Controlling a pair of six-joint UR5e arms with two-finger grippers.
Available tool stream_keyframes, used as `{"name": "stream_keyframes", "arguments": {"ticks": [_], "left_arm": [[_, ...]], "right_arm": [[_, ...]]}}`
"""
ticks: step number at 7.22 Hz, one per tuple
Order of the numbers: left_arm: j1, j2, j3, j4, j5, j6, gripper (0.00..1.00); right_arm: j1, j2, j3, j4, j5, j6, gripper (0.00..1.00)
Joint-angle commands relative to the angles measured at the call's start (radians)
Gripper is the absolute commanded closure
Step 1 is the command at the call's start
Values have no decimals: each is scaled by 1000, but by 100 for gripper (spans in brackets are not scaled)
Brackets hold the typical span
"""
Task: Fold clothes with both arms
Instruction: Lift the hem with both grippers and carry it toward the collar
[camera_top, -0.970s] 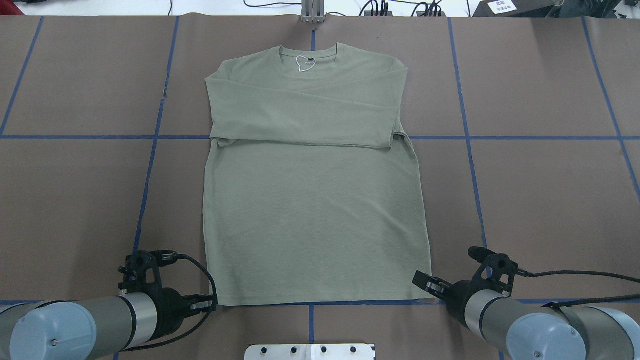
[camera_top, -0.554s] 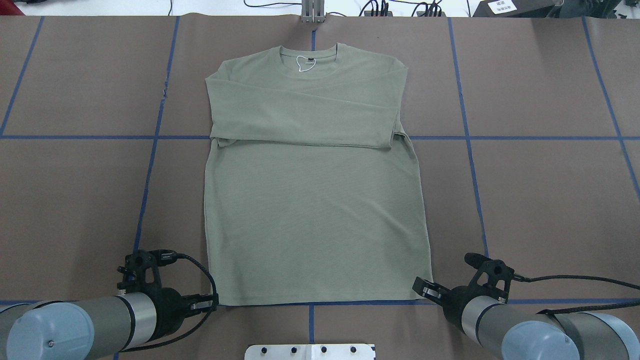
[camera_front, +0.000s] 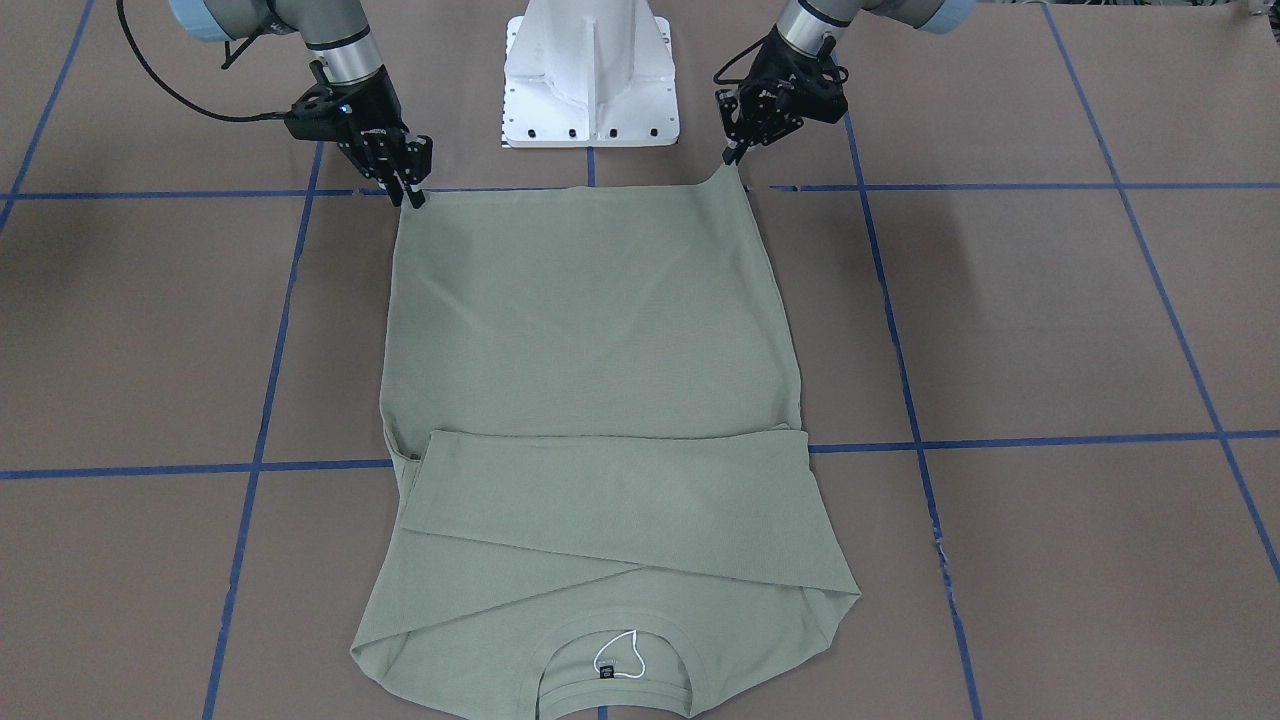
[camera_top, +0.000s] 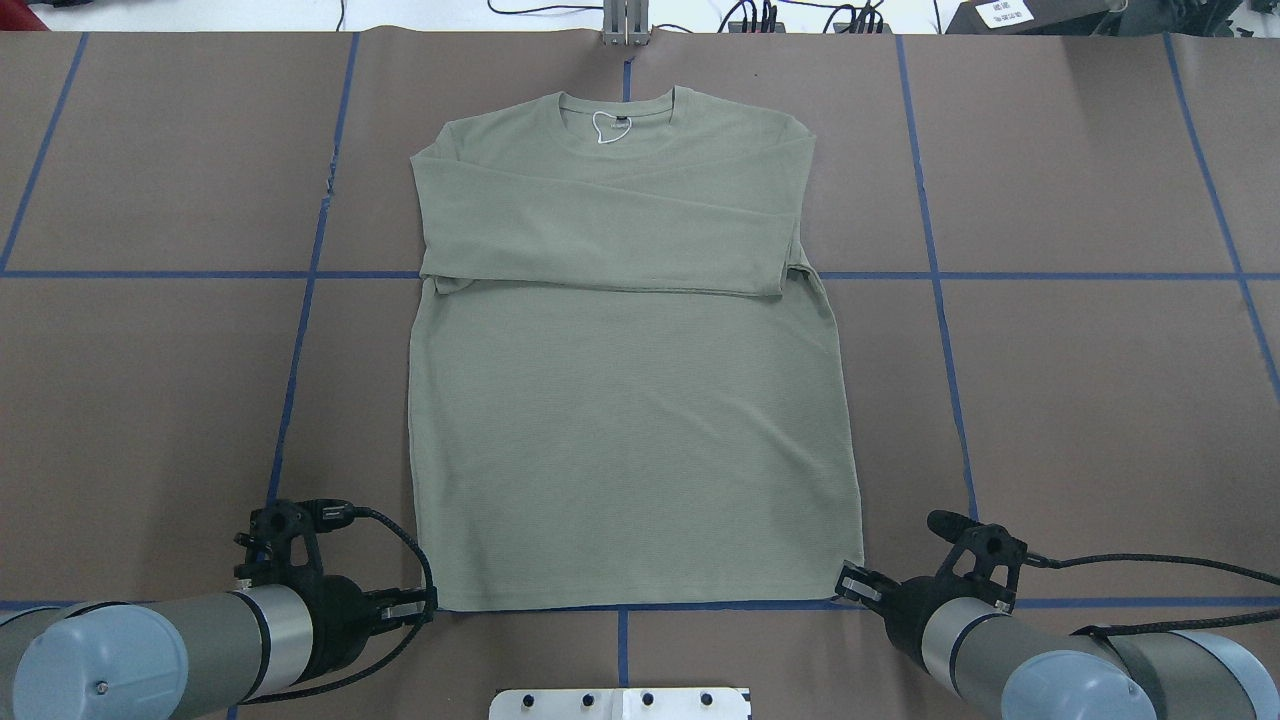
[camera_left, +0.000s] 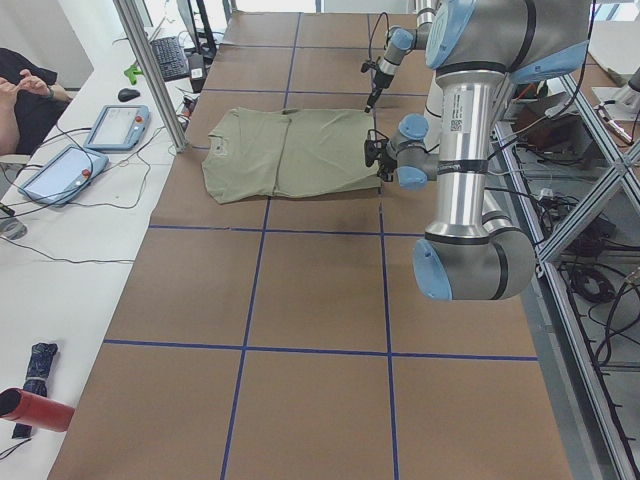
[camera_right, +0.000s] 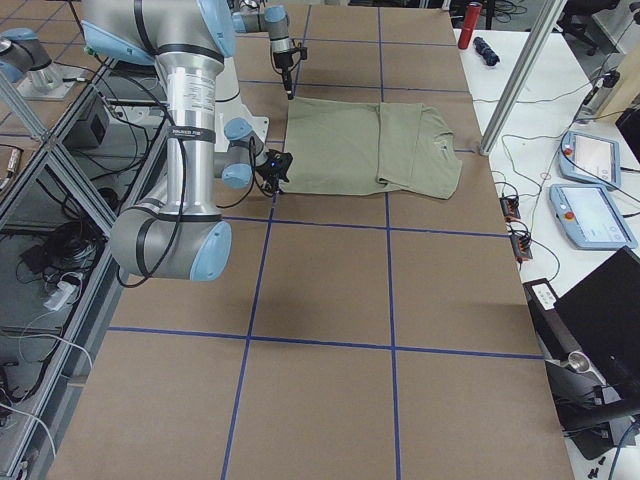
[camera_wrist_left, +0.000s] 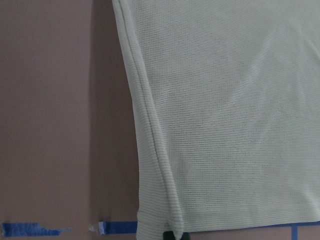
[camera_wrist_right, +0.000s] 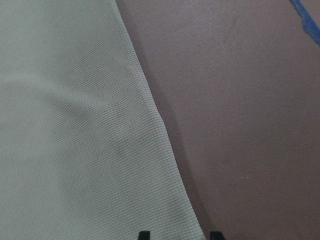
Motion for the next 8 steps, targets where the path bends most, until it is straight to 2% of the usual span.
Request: {"name": "stream_keyframes", "arguments": {"ticks": [1, 2, 3, 4, 6, 7, 8], "left_arm": [[0, 0, -1, 0, -1, 0, 100], [-2, 2, -1, 0, -5, 0, 100], [-2, 12, -32, 8, -11, 1, 100], [-9, 18, -123, 100, -87, 2, 100], [-14, 14, -379, 350, -208, 0, 100], [-41, 0, -500, 485, -300, 1, 100], [-67, -5, -582, 567, -367, 2, 100]], "right_arm": [[-4, -3, 2, -12, -10, -1, 100], [-9, 0, 18, -79, -9, -3, 100], [-18, 0, 89, -175, 2, -4, 100], [-27, 2, 213, -322, 38, -6, 100], [-58, 6, 503, -597, 130, -7, 100], [-34, 55, 633, -776, 252, -7, 100], [20, 183, 671, -917, 351, -7, 100]]}}
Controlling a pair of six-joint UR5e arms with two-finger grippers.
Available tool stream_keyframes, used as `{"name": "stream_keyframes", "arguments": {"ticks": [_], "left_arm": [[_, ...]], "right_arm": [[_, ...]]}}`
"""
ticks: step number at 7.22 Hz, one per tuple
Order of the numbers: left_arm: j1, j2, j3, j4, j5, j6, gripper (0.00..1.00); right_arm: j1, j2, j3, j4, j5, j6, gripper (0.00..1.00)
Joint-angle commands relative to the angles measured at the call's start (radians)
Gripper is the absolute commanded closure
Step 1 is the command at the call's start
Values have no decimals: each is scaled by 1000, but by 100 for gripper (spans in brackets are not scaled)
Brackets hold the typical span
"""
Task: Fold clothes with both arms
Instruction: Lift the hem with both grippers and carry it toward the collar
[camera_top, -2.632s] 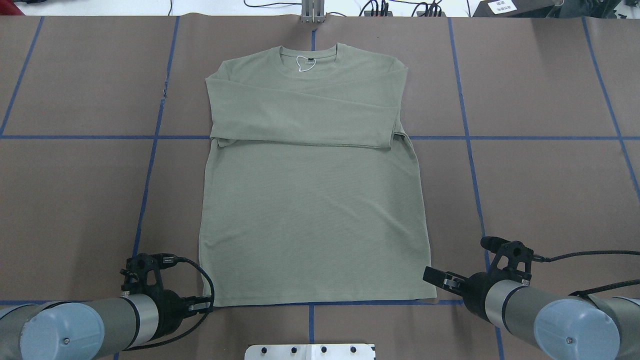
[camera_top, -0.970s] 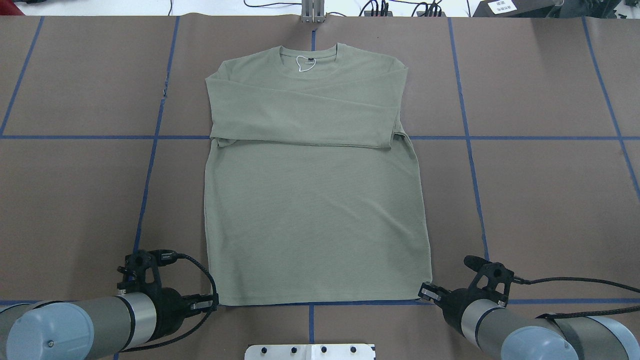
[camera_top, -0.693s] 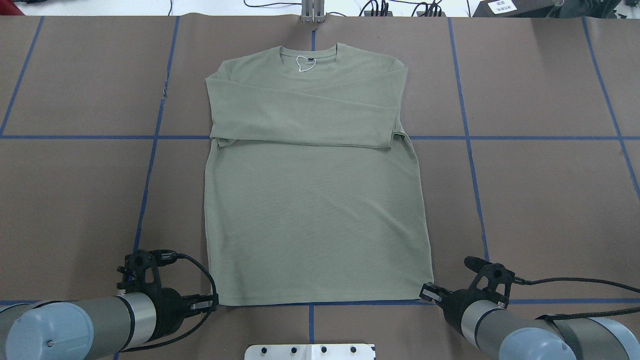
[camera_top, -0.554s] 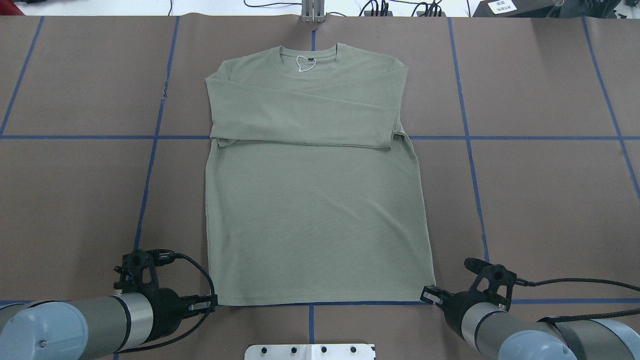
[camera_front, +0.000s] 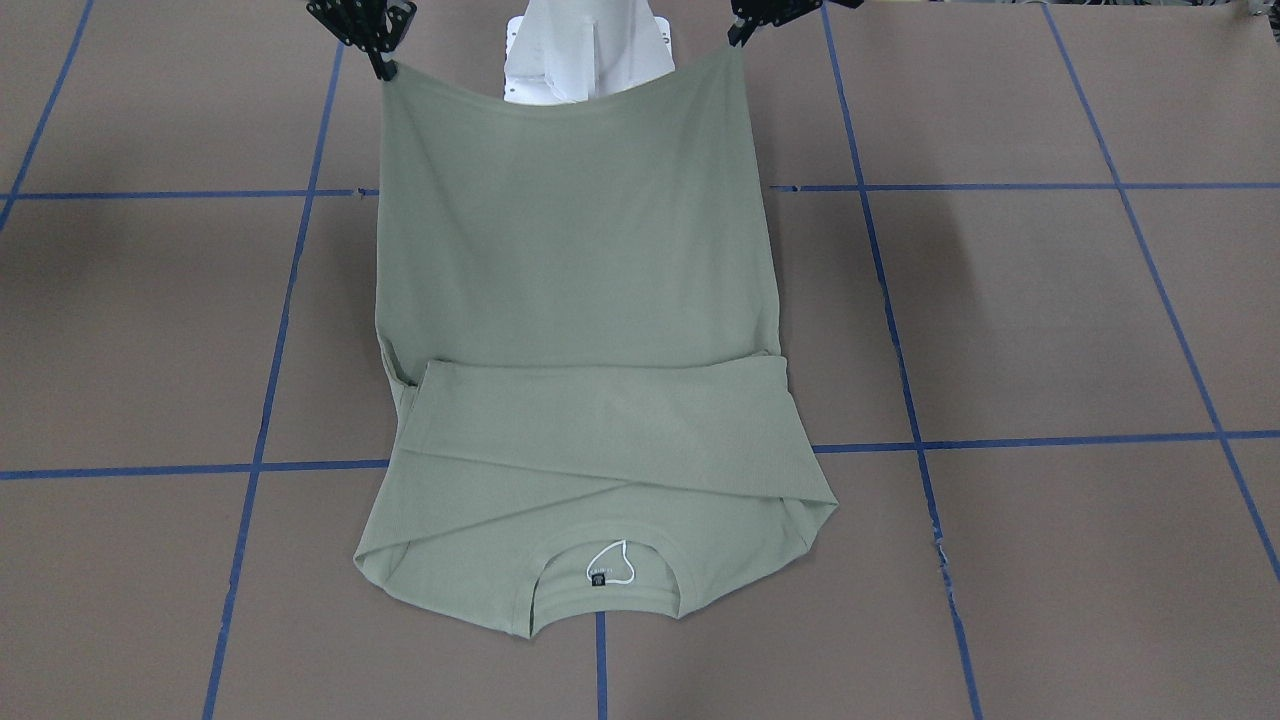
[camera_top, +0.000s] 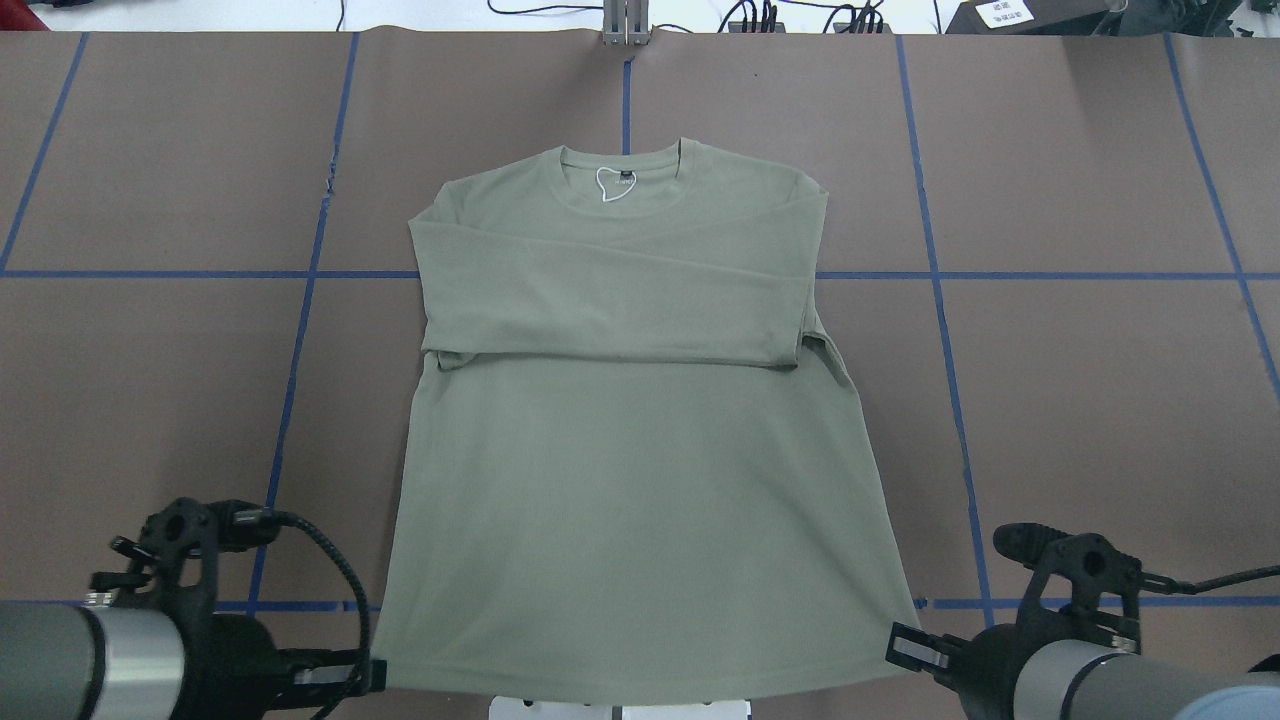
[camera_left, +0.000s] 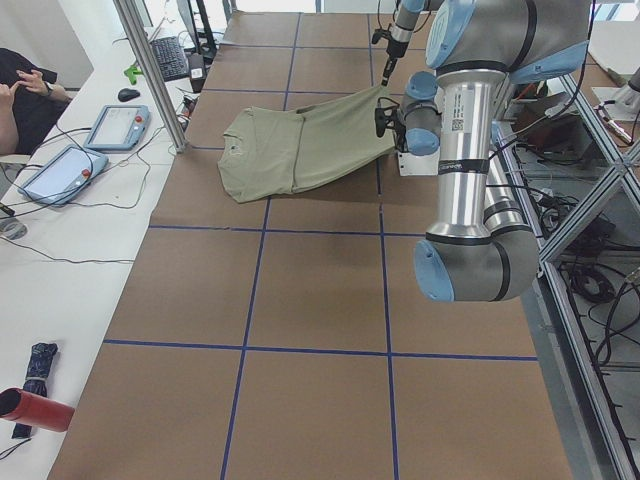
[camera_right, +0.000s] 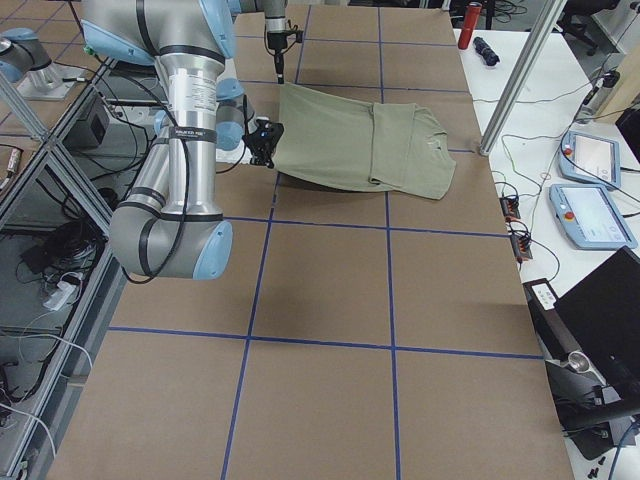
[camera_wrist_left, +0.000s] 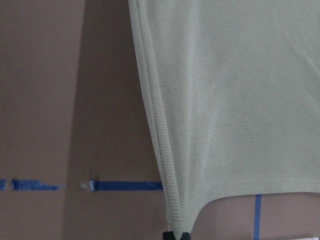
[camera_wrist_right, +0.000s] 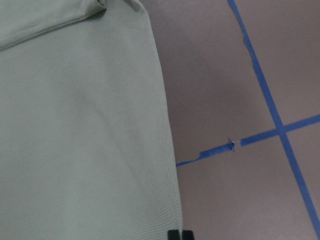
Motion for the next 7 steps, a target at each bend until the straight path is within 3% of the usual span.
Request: {"name": "stream_keyframes", "arguments": {"ticks": [1, 3, 5, 7], "left_arm": [[-49, -34, -120, 141, -115, 2, 100], [-118, -153, 61, 142, -109, 142, 100], [-340, -302, 285, 145, -120, 358, 100], [-521, -346, 391, 146, -159, 535, 100]], "right_arm": [[74, 193, 90, -286, 134, -35, 100], [182, 334, -61, -308, 135, -228, 100], [384, 455, -264, -286, 159, -452, 100], [546, 529, -482, -128, 235, -523, 100]]}}
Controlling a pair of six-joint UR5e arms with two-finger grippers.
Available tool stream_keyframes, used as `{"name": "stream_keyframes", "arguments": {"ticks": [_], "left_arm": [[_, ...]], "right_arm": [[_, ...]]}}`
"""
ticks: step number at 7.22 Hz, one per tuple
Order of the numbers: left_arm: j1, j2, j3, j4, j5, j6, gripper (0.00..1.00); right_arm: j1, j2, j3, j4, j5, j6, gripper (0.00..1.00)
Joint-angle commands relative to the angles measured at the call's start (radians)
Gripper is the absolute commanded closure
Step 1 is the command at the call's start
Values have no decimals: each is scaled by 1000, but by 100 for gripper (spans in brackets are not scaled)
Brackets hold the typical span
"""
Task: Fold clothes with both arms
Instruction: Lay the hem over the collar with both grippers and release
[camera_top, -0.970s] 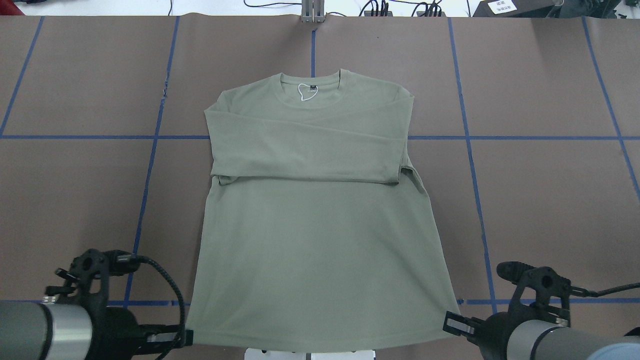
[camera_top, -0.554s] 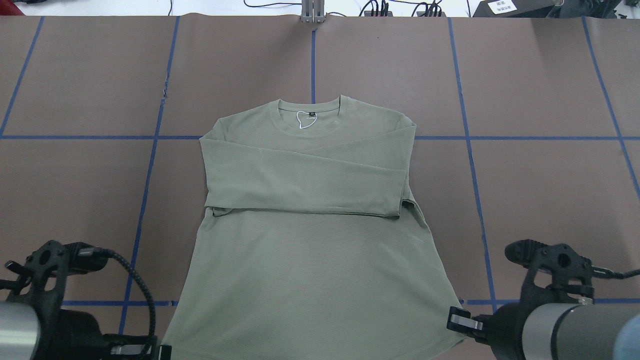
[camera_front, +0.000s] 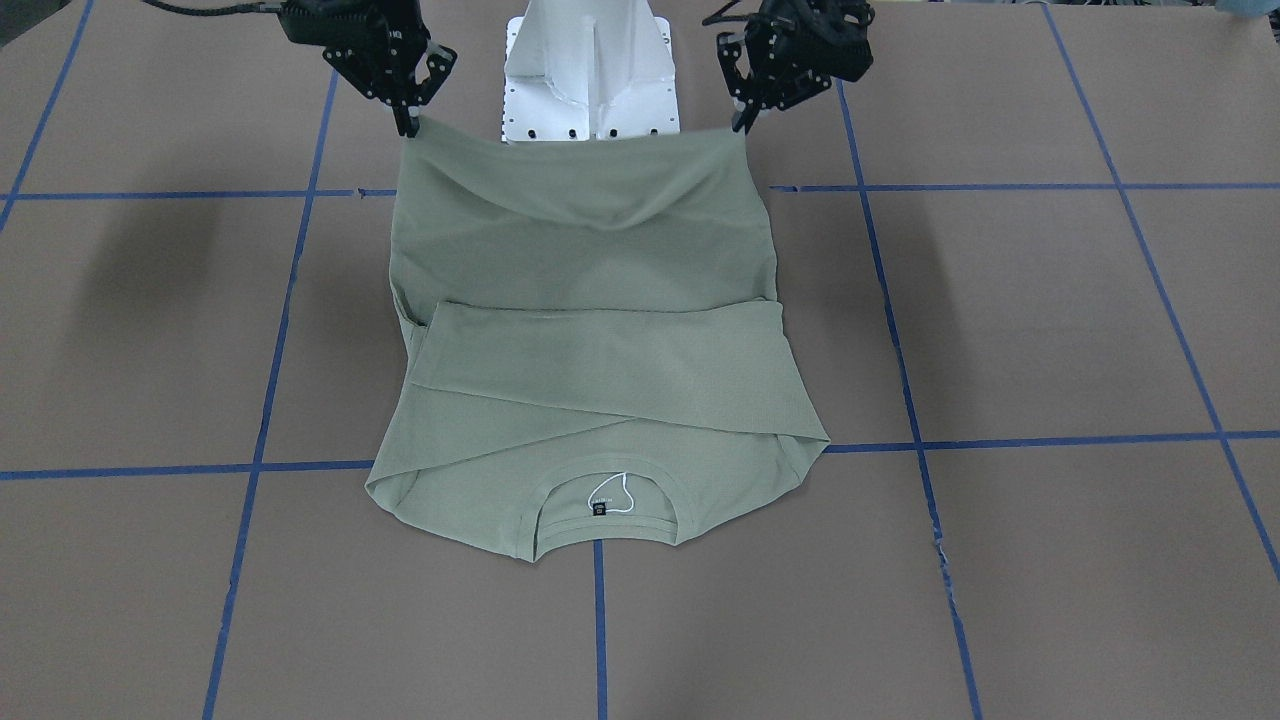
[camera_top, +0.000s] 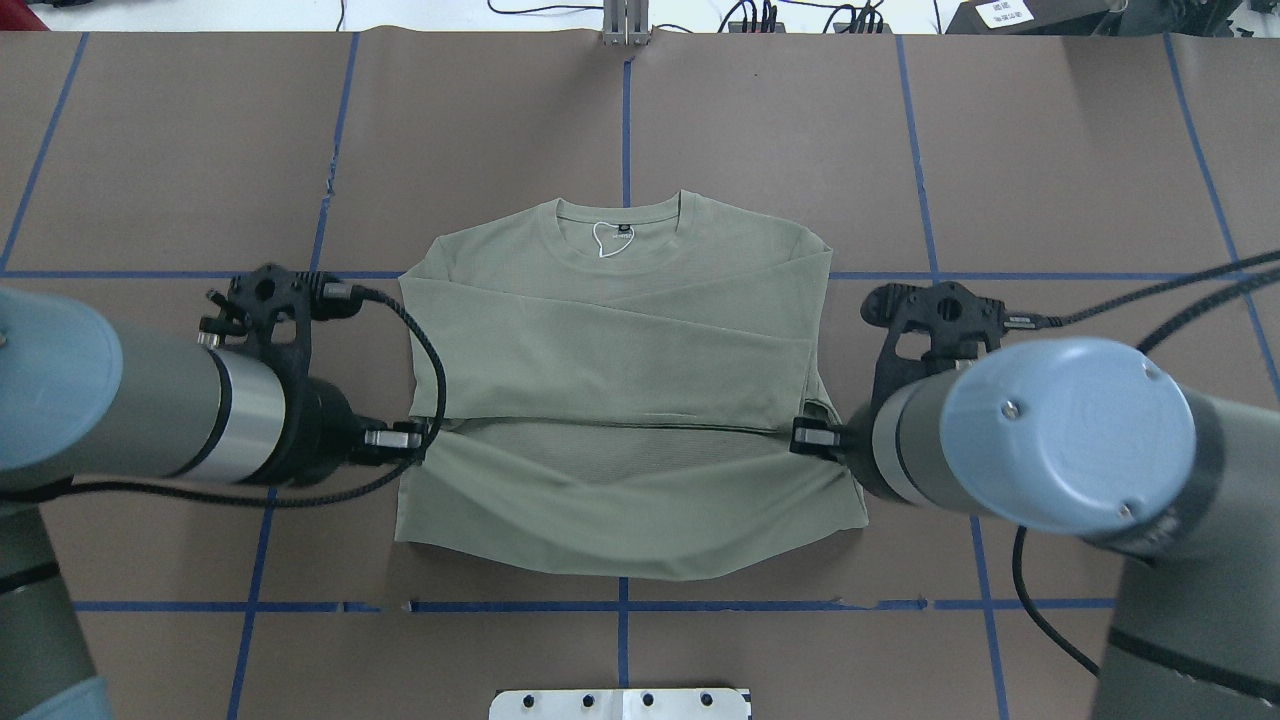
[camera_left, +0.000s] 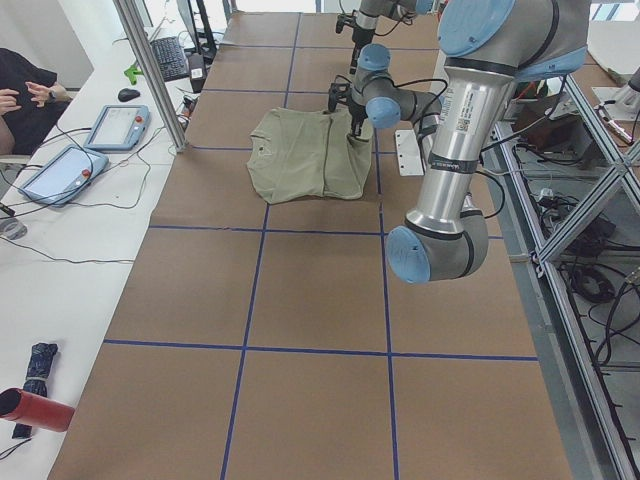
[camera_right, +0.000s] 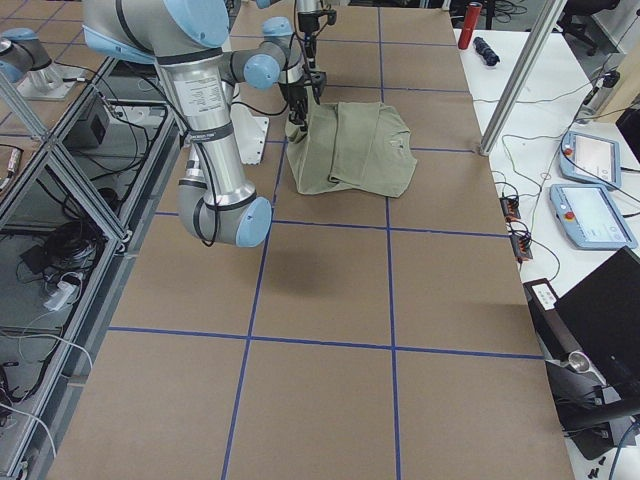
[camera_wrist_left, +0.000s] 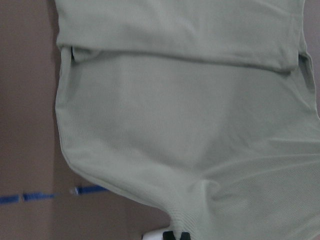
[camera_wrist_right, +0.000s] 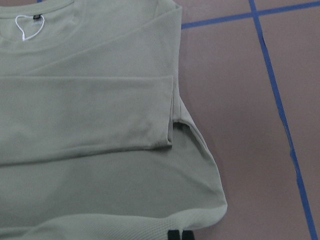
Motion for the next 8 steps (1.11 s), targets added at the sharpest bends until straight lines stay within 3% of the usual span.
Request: {"name": "stream_keyframes", "arguments": {"ticks": [1, 3, 4, 5, 8], "left_arm": [[-158, -79, 154, -1, -32, 154, 100], [-180, -154, 329, -13, -13, 204, 100], [-181, -193, 424, -46, 26, 213, 100], [-182, -216, 544, -153, 31, 213, 100], [-197, -273, 805, -344, 54, 216, 100]], "right_arm": [[142, 85, -266, 182, 39, -66, 100], [207, 120, -475, 343, 37, -123, 100], [227, 174, -626, 427, 37, -126, 100], [257, 209, -751, 518, 39, -155, 100], [282, 234, -914, 633, 39, -187, 100]]}}
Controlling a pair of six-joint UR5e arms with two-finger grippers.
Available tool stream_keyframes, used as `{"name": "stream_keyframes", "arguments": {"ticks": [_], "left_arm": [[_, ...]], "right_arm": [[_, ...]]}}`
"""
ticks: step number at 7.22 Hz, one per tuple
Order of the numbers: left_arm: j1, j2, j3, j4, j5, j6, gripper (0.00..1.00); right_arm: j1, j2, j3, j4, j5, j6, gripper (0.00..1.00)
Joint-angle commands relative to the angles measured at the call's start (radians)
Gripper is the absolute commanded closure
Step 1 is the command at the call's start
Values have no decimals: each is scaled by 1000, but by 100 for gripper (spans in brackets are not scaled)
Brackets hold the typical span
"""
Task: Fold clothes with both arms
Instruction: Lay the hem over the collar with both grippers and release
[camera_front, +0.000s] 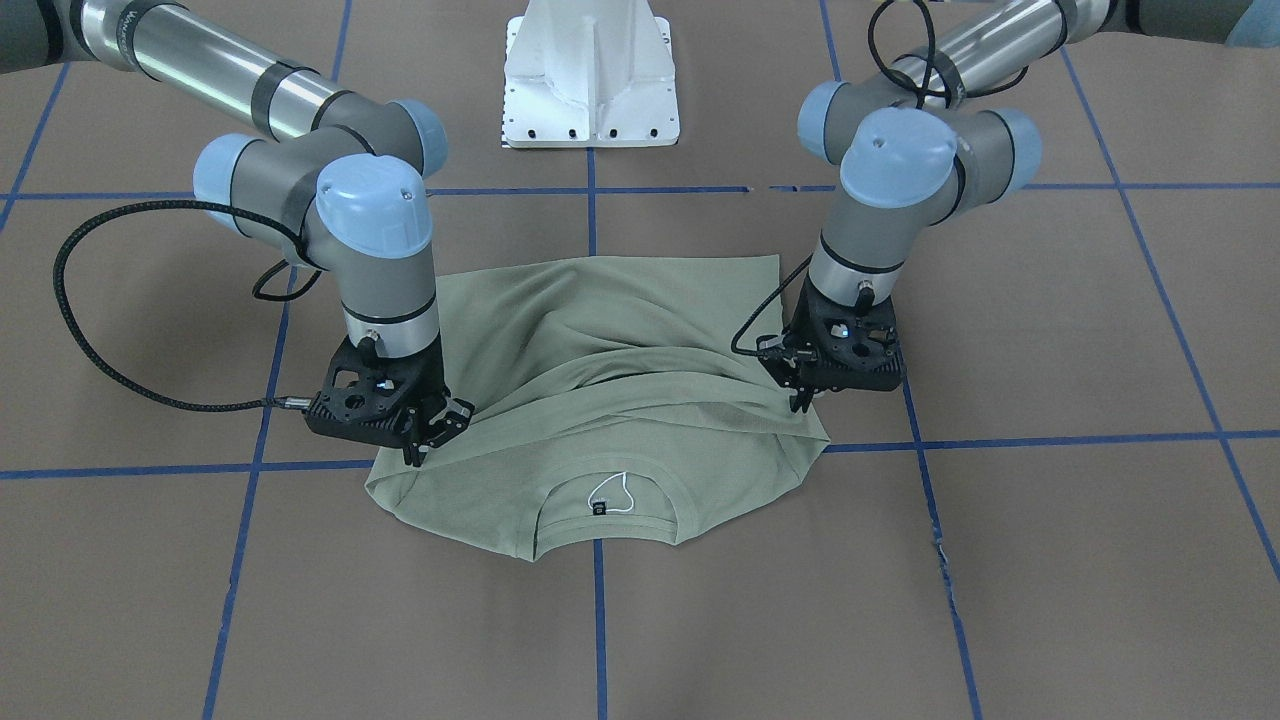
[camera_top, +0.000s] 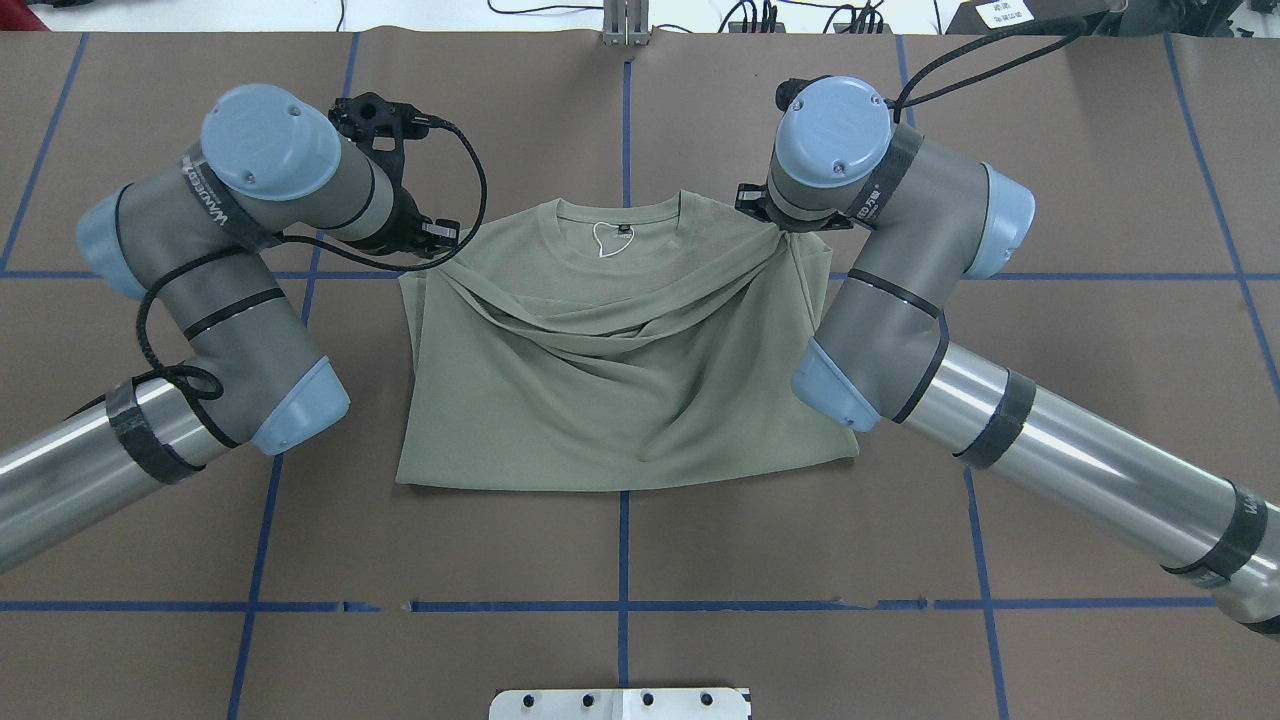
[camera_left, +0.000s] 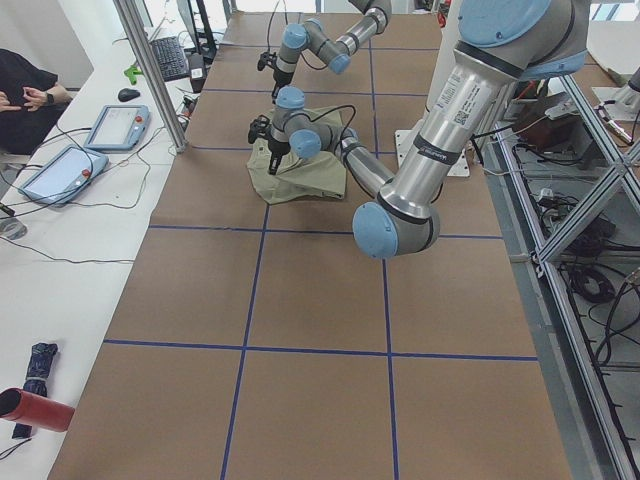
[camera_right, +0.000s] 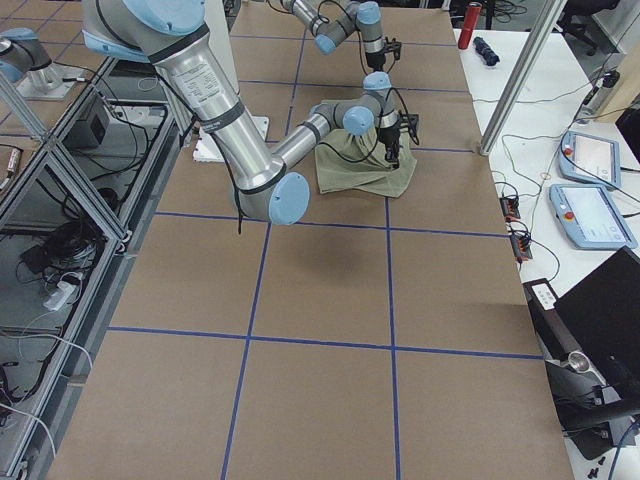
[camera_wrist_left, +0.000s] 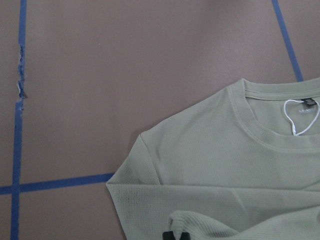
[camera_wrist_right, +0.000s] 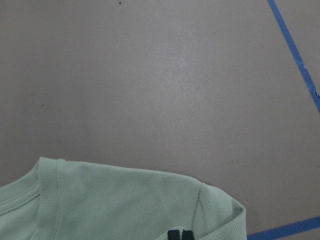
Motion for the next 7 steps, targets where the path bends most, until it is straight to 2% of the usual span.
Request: {"name": "stream_keyframes", "arguments": {"ticks": [1, 7], "left_arm": [[-3, -27, 113, -61, 25, 30, 100], [-18, -26, 125, -61, 23, 58, 100]], "right_arm": [[20, 9, -74, 68, 2, -16, 100], [44, 0, -87, 67, 12, -57, 100]]}}
